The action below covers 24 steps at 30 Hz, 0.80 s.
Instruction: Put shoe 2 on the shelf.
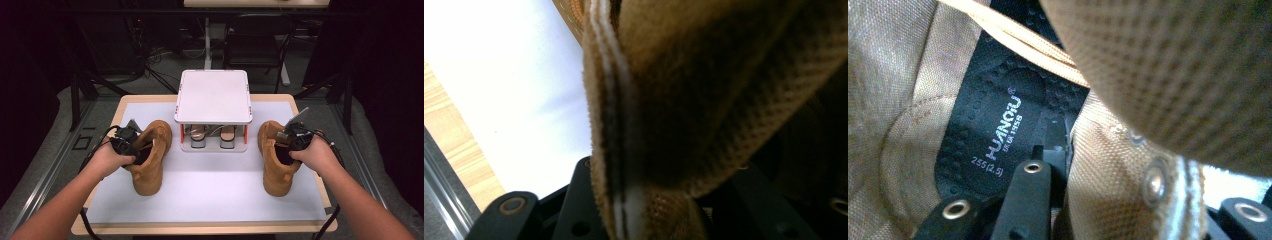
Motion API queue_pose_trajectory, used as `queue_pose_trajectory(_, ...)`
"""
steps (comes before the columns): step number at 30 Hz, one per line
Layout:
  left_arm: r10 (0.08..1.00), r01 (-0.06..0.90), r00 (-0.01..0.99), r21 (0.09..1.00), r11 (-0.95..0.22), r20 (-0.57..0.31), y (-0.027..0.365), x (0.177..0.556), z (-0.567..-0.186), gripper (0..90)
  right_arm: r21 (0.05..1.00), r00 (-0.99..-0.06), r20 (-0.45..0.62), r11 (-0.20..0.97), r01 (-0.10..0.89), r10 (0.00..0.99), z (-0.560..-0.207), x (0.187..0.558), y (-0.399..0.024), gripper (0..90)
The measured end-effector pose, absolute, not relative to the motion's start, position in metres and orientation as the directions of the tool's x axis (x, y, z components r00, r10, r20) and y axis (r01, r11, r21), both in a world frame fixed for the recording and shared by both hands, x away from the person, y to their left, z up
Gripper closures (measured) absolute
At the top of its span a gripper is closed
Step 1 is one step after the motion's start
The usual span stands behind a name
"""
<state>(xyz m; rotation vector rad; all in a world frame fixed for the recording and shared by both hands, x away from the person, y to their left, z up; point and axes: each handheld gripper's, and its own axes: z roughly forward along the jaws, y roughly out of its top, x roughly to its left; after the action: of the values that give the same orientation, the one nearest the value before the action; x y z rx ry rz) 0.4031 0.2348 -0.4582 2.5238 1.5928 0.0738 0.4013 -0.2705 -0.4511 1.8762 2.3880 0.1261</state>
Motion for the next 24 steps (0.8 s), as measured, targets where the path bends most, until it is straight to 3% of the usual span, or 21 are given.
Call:
queue_pose_trajectory(12,0.924,0.914,0.381,0.165,-0.371,-0.035,0.2355,0.4023,-0.4589,81.2,0.145,-0.229,-0.02,0.23,0.962,0.973,-0.4515,0.3998,-0.2714,82.0)
queue_pose_trajectory(24,0.94,0.93,0.341,0.16,-0.332,-0.032,0.2339,0.4024,-0.4584,85.3,0.143,-0.246,-0.041,0.249,0.958,0.968,-0.4511,0.3991,-0.2694,85.3)
